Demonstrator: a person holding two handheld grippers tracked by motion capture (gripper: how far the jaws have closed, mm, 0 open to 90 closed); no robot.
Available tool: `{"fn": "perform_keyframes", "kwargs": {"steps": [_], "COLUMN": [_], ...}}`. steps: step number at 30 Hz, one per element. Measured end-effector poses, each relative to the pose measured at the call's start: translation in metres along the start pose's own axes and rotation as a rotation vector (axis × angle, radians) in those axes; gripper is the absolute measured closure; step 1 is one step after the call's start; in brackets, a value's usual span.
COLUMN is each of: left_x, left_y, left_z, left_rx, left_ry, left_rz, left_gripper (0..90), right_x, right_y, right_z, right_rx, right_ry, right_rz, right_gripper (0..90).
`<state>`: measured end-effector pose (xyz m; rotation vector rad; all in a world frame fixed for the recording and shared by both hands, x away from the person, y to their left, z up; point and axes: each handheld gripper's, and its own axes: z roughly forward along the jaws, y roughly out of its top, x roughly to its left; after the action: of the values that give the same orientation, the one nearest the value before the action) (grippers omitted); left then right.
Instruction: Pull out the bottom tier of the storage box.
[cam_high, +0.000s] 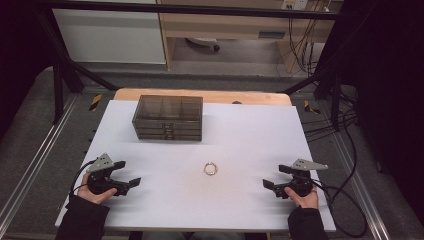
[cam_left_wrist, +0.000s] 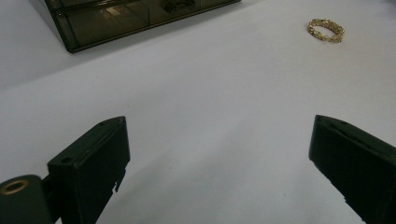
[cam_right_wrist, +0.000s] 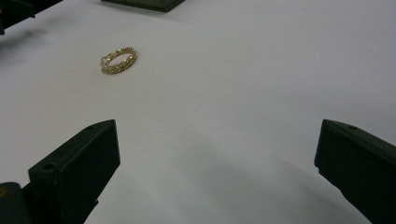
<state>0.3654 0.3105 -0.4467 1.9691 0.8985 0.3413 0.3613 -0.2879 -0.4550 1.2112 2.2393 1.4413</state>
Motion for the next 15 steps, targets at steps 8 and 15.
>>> {"fn": "perform_keyframes", "kwargs": {"steps": [8,15], "left_x": [-0.0011,-0.0023], "left_y": [0.0015,0.0035], "left_z": [0.0007,0.0022], "left_rx": [-0.002,0.0], "left_ry": [-0.004,-0.004], "left_rz": [0.003,0.003], "left_gripper": [4.9,4.9], "right_x": [0.0,-0.0001], "right_y": [0.0003,0.0005], "right_z": [-0.0008,-0.0012], "right_rx": [-0.002,0.0], "right_ry": [-0.002,-0.002], "right_rz": [0.0,-0.003], "right_gripper": [0.7,0.8]}}
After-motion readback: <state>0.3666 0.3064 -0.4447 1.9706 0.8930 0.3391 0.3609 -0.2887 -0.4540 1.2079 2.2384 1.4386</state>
